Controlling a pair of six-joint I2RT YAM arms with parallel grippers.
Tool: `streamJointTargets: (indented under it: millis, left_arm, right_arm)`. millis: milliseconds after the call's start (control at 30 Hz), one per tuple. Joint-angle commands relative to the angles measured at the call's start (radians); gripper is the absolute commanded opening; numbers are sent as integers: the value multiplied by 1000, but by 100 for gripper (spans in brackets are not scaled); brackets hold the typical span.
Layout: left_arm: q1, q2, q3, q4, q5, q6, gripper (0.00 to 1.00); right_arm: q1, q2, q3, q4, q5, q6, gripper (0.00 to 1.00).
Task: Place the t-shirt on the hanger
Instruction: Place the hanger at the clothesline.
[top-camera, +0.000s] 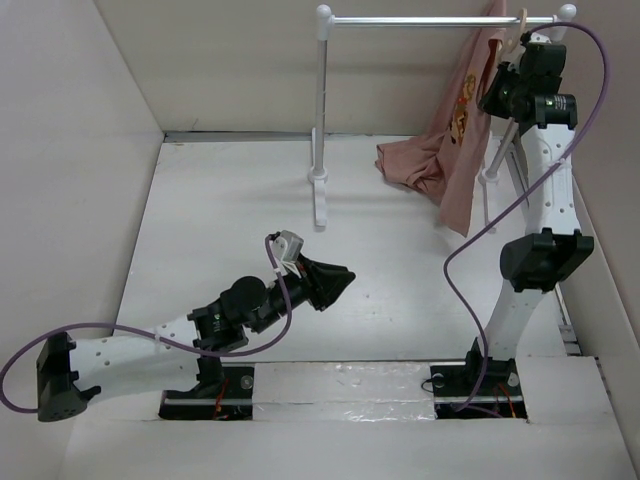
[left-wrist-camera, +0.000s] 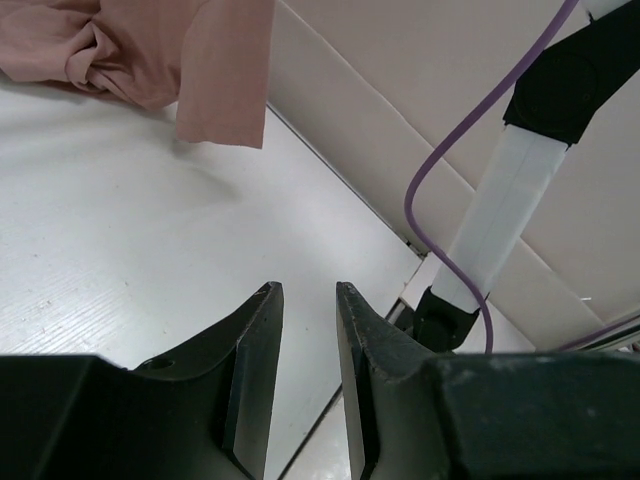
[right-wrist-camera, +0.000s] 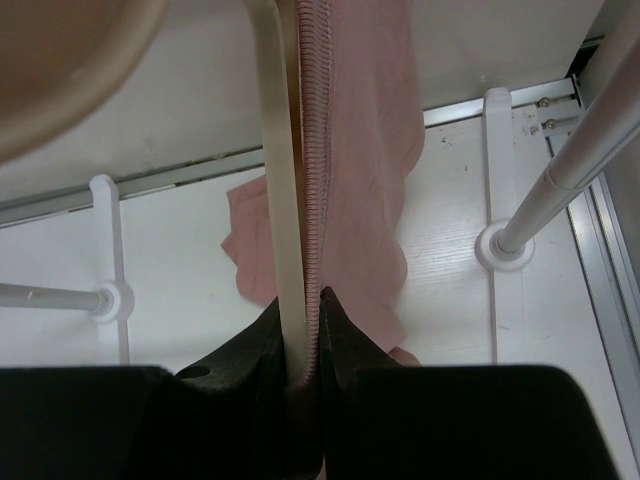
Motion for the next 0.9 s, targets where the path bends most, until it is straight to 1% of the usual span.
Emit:
streamJointTargets:
  millis: [0, 133, 333, 400, 600, 667, 733, 767, 800, 833, 867]
  left_arm:
    - [-4, 25, 14, 62, 17, 13, 24]
    - [-4, 39, 14, 68, 11, 15, 24]
    - [-4, 59, 32, 63, -3, 32, 24]
    - [-4, 69, 44, 57, -3, 35, 24]
    - [-4, 79, 58, 60, 0, 35, 24]
    - [-4, 82, 61, 59, -1, 35, 24]
    - [-4, 80, 66, 56, -1, 35, 24]
    - [-4, 82, 68, 54, -3, 35, 24]
    - [-4, 80, 72, 51, -4, 36, 24]
    - [-4, 79, 75, 48, -4, 36, 24]
    - [-4, 79, 75, 43, -6, 35, 24]
  right_arm:
    - [-19, 13, 65, 140, -13, 6, 0]
    - [-37, 33, 53, 152, -14, 4, 0]
    - [-47, 6, -79, 228, -19, 3, 0]
    - [-57, -1, -84, 247, -25, 4, 0]
    - [-88, 39, 97, 190, -33, 12, 0]
    - [-88, 55, 114, 173, -36, 12, 0]
    - [-88, 42, 70, 187, -40, 12, 0]
    - [-88, 29, -16, 230, -43, 14, 0]
    - [-88, -5, -61, 257, -47, 17, 0]
    - [-88, -25, -104, 276, -53, 21, 10]
    - [-88, -39, -140, 313, -57, 30, 17]
